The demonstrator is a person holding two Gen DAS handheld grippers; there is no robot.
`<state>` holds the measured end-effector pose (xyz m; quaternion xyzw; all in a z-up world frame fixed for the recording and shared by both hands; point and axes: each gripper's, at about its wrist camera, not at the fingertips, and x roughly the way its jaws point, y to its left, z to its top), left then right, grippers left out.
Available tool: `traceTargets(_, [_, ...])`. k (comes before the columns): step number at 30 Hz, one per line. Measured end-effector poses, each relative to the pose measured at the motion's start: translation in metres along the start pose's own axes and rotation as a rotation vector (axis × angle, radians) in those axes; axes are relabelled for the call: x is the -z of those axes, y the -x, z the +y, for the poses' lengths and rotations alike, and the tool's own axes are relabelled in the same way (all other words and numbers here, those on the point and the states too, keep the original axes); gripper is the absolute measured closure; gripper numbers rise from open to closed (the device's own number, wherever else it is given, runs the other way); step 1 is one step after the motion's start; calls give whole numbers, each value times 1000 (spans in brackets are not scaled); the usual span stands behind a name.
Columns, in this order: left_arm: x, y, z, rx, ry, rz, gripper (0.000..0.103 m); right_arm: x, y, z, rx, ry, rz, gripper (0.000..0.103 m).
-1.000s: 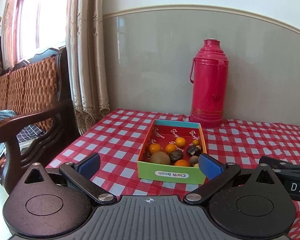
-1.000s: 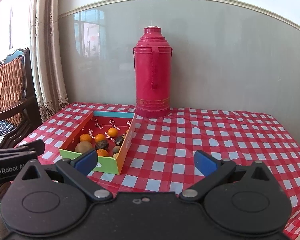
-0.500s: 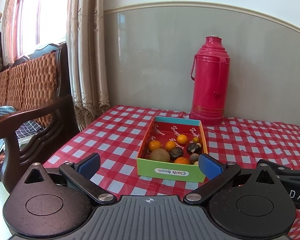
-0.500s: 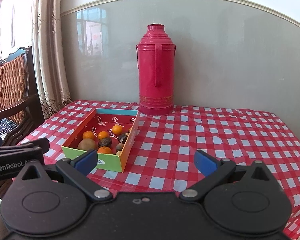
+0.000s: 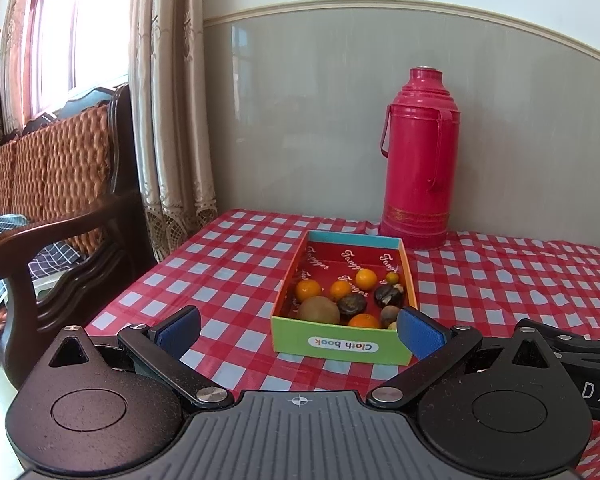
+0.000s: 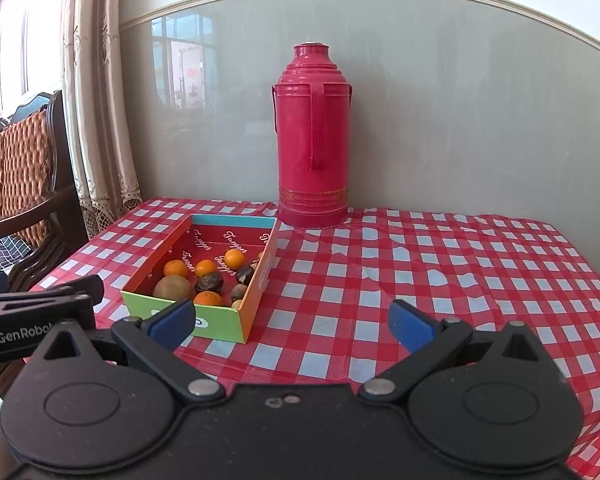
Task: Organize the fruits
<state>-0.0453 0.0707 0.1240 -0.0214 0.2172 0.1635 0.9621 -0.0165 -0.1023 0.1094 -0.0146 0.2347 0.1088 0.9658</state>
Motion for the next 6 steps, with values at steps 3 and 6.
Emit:
traceTargets(3, [1, 1, 1, 11, 17, -23, 0, 0, -1, -2, -14, -16, -5, 6])
traceTargets(6, [1, -1, 0, 8, 12, -30, 0, -1, -3, -1, -8, -15, -8, 6])
